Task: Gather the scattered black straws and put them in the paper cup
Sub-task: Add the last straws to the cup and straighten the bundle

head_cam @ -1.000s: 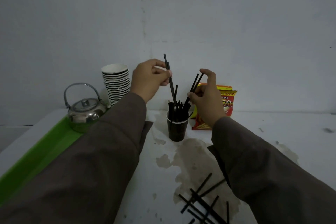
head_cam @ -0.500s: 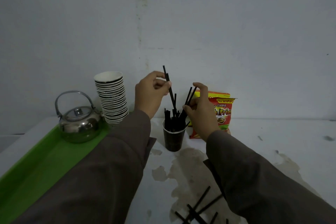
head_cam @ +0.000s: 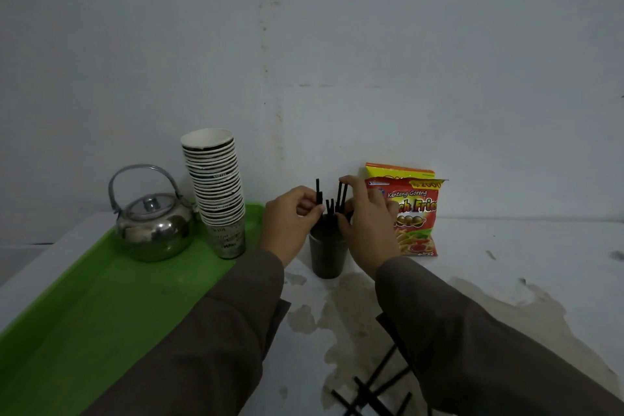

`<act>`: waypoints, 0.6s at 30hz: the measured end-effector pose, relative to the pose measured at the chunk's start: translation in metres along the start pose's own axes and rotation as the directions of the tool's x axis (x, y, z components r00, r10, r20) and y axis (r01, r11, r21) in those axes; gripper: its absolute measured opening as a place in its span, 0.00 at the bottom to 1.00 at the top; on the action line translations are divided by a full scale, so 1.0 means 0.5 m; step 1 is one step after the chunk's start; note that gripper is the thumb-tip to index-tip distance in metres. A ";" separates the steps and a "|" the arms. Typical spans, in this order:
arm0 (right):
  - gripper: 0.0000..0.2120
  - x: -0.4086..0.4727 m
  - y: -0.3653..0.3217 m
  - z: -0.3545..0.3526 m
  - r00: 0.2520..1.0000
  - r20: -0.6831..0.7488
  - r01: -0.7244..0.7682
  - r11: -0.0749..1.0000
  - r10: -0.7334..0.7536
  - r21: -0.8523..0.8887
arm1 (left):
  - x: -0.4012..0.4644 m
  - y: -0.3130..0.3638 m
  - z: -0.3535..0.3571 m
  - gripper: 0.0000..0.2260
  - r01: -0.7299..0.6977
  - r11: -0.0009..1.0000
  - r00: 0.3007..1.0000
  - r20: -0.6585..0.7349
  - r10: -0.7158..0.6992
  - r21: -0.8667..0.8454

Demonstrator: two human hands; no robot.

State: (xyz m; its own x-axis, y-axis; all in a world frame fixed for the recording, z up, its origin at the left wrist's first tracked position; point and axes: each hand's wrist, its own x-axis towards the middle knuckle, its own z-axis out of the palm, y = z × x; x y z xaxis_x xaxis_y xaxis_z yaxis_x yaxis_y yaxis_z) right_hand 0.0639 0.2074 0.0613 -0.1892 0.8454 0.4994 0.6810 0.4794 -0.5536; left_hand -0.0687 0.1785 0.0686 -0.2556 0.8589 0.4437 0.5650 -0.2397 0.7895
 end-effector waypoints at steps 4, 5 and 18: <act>0.17 -0.008 0.005 0.002 0.999 0.048 0.011 0.993 -0.006 -0.118 | -0.010 -0.006 0.007 0.04 0.046 0.998 0.997 0.064 -0.049 0.047; 0.15 -0.010 0.005 0.002 0.998 0.039 0.049 0.987 -0.043 -0.152 | -0.011 -0.005 0.009 0.04 0.046 0.996 0.996 0.075 -0.052 0.074; 0.15 -0.002 -0.011 -0.047 0.989 -0.028 0.138 0.980 -0.143 -0.147 | -0.016 0.041 -0.018 0.09 0.044 0.941 0.996 0.064 -0.069 0.337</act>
State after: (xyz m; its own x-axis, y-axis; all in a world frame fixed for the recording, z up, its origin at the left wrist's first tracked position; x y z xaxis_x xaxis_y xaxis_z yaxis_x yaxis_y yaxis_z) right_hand 0.0770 0.1985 0.0795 -0.2648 0.7610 0.5922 0.7447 0.5515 -0.3758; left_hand -0.0622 0.1626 0.0848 -0.2433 0.9007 0.3600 0.7844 -0.0357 0.6193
